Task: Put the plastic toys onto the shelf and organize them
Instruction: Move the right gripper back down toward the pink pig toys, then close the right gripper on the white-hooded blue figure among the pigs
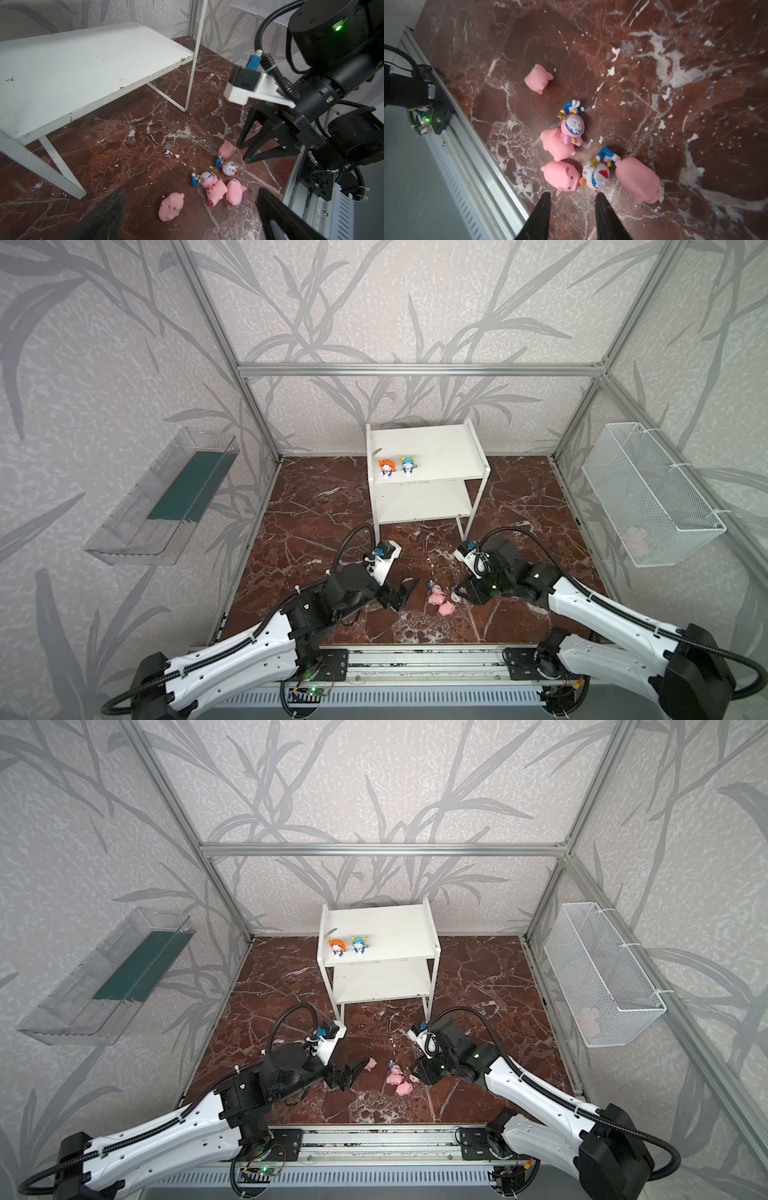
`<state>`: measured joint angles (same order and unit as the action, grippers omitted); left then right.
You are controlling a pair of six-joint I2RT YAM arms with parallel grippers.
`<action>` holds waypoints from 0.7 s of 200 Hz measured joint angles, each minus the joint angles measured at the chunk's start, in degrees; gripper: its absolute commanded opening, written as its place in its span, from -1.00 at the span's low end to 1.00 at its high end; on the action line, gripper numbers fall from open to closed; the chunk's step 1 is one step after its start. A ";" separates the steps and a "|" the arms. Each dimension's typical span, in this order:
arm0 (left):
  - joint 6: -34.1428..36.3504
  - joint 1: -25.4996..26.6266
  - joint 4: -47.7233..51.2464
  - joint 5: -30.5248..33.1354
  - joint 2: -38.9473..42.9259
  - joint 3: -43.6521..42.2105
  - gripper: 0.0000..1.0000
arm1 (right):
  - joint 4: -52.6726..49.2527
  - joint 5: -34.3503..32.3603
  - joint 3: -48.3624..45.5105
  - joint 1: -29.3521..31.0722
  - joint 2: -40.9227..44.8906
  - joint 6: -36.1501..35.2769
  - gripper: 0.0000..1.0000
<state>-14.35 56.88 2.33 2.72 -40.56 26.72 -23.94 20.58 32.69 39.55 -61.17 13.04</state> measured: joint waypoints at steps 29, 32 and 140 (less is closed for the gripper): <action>-1.14 0.00 -0.22 -0.07 0.63 -0.72 0.99 | 2.62 0.48 -3.37 0.00 -1.99 2.67 -0.36; -1.18 0.00 -0.22 -0.07 0.61 -0.74 0.98 | 2.80 0.44 -3.72 0.00 -2.03 2.97 -0.36; -2.21 0.04 -1.11 -0.31 0.13 -1.51 0.99 | 2.97 -7.32 -5.01 -0.24 -8.46 9.49 -0.53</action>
<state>-16.56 56.93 1.21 2.42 -40.42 25.21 -20.97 13.26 27.68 39.31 -69.63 22.52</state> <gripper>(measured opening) 0.992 0.239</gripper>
